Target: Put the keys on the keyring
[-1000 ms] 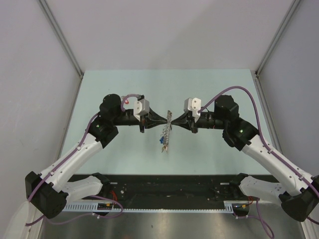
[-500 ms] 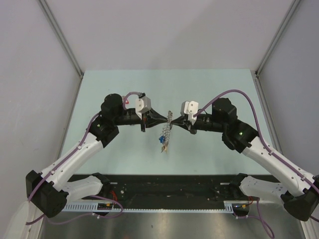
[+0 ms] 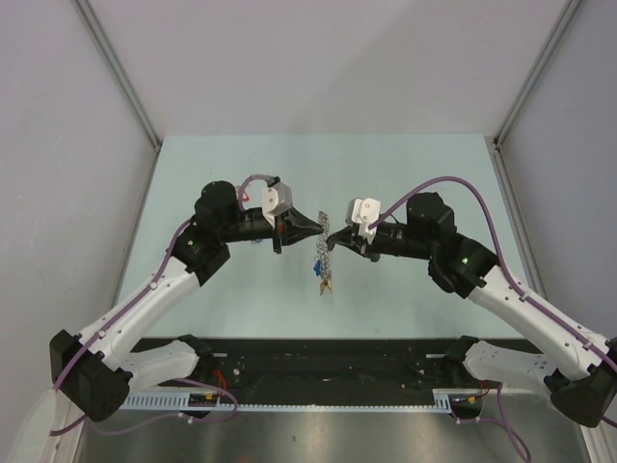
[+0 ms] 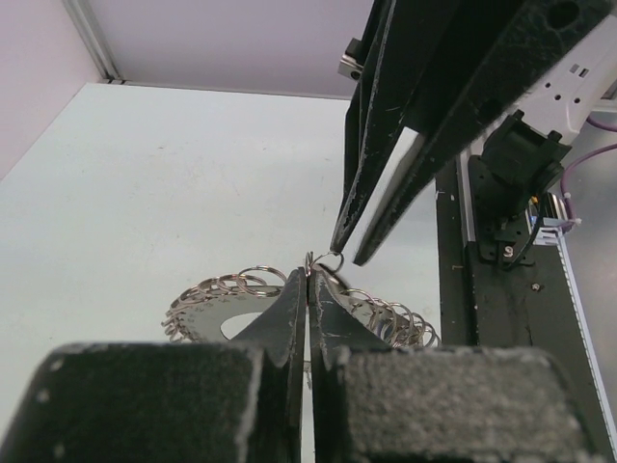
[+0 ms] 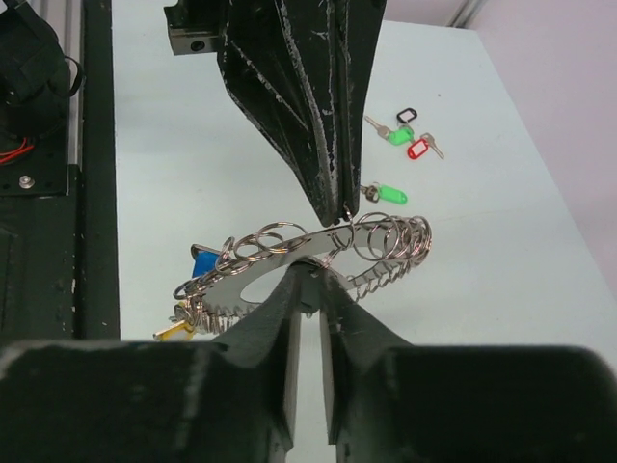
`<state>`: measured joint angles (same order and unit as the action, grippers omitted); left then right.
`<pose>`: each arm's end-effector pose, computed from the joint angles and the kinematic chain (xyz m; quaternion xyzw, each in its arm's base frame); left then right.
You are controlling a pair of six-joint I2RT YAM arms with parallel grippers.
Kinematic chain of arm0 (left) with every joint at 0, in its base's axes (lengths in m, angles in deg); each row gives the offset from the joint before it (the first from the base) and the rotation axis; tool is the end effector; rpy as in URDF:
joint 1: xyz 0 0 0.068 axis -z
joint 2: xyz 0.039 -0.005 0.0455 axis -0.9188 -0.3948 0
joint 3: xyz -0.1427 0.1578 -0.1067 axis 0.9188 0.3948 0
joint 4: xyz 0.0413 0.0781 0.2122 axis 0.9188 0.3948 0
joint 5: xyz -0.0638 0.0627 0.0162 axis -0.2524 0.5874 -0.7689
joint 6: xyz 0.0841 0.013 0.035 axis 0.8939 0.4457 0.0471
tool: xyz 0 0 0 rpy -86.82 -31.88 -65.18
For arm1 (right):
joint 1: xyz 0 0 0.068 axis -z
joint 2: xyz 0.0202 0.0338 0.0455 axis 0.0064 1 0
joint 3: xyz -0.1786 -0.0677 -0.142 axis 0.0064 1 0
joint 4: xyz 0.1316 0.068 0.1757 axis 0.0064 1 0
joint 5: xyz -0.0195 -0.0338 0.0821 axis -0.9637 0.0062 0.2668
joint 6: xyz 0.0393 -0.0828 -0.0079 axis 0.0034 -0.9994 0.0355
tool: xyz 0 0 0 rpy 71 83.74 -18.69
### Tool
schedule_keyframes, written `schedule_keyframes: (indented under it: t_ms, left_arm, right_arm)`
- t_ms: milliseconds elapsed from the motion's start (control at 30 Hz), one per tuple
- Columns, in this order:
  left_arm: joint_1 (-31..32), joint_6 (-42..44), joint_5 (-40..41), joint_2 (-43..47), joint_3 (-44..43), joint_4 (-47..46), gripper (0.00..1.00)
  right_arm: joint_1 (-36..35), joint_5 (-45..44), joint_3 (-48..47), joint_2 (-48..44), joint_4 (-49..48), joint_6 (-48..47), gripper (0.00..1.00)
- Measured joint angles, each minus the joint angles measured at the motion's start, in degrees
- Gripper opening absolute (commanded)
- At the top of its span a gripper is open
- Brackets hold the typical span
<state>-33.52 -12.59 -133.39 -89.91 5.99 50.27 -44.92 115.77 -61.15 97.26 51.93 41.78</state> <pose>0.1831 -0.1929 0.3346 0.4819 0.5500 -0.4364 0.5243 0.1540 0.2058 0.3385 -0.5658 0.5321 0.2796 0.5644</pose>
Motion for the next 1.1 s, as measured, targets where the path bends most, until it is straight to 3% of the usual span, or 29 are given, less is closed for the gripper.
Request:
schedule_keyframes:
  t_ms: [233,700,1100]
  left_arm:
    - [0.0,-0.5,0.2,0.0,0.0,-1.0,0.01]
    - [0.0,-0.6,0.9,0.0,0.0,-1.2,0.00]
    - [0.0,-0.9,1.0,0.0,0.0,-1.2,0.00]
  right_arm:
    - [-0.3,-1.1,0.2,0.4,0.3,0.4,0.32]
    - [-0.5,-2.9,1.4,0.2,-4.4,3.6,0.31]
    - [-0.9,-3.8,2.0,1.1,-6.6,5.7,0.17]
